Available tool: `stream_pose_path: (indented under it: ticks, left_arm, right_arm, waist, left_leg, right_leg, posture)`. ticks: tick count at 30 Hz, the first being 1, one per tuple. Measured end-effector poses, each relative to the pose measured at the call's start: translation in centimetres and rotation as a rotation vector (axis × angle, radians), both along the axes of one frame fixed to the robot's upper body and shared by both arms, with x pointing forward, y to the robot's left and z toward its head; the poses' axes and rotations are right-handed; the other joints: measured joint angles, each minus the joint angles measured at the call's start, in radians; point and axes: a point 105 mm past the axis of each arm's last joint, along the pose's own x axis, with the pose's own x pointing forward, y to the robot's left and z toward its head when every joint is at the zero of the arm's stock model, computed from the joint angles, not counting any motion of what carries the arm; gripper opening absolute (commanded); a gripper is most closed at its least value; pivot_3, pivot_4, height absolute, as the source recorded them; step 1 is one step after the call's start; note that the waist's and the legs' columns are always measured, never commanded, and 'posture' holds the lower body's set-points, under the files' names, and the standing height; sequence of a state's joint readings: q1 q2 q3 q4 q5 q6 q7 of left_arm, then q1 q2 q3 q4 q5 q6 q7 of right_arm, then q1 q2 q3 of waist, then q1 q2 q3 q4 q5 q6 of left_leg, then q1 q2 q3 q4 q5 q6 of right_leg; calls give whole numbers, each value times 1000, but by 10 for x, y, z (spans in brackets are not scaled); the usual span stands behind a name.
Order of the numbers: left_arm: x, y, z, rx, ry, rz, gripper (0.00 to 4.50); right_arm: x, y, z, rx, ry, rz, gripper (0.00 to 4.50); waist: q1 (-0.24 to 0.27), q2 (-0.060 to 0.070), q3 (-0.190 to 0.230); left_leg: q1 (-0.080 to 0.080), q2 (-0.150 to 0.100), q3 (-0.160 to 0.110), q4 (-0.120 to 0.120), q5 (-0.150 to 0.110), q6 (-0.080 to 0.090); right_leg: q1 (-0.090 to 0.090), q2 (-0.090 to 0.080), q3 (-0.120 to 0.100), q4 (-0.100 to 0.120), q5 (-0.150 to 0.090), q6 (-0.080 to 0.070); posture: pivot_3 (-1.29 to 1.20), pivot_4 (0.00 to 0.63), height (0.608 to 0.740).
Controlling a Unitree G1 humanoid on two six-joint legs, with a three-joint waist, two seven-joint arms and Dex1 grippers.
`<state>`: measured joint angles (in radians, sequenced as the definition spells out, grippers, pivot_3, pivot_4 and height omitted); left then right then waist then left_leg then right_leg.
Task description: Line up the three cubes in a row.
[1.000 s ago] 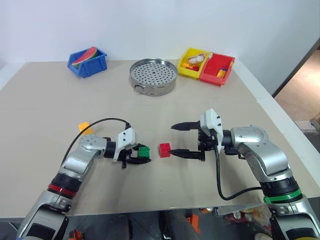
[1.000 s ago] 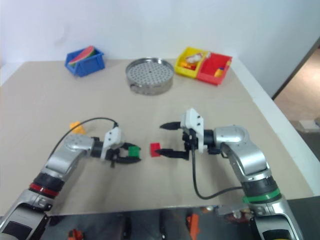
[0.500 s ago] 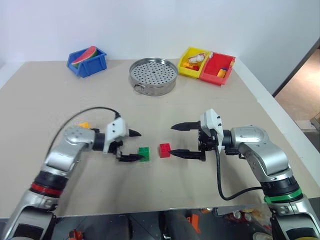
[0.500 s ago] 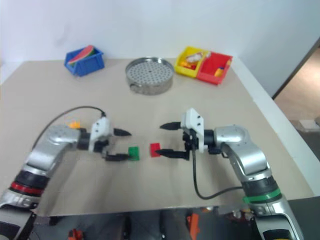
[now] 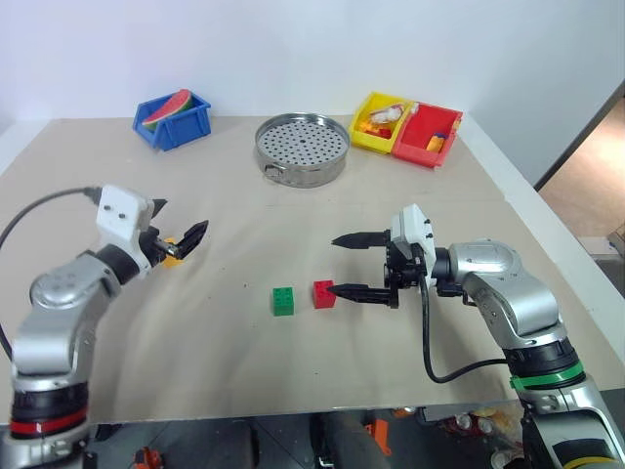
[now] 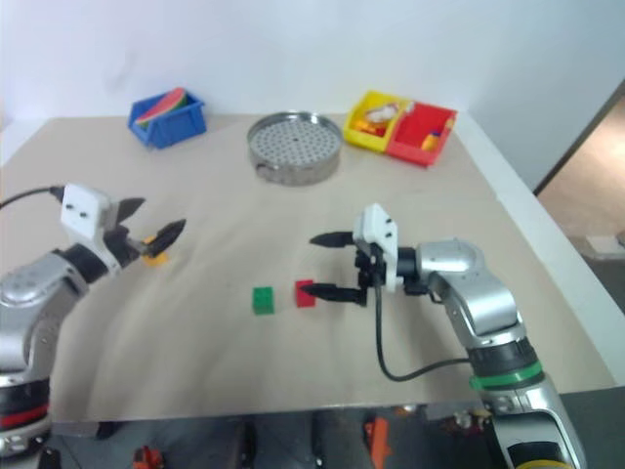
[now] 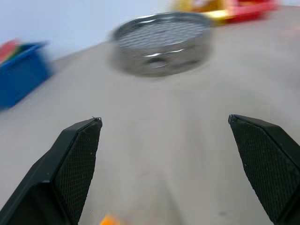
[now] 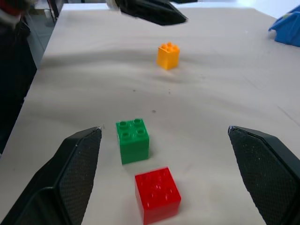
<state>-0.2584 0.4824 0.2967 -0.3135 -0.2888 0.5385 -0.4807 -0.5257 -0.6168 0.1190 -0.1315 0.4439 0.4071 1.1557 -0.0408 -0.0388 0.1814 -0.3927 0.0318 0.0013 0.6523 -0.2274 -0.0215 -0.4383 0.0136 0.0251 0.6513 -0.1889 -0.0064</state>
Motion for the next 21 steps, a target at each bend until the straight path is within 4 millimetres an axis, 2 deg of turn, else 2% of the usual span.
stream_pose_path:
  ticks: [4,9,21]
  left_arm:
    - [4,13,-7,-51,-30,239,4478]
    - [6,21,-16,-93,-37,426,4478]
    - [14,18,-41,-105,49,548,4478]
  right_arm:
    - [4,0,-1,-15,-9,8,4500]
    - [10,-3,0,-28,-19,4,4500]
    - [11,-3,-5,-53,-14,1,4500]
  waist:
    - [9,-1,0]
    - [10,-1,0]
    - [10,-1,0]
  left_leg:
    - [0,-1,1,2,0,0]
    - [1,-1,1,2,0,0]
    - [1,-1,1,2,0,0]
  right_leg:
    - [1,0,1,0,2,2]
    - [1,0,1,0,2,2]
    - [1,0,1,0,2,2]
  posture:
    - [0,150,740]
    - [0,150,740]
    - [0,150,740]
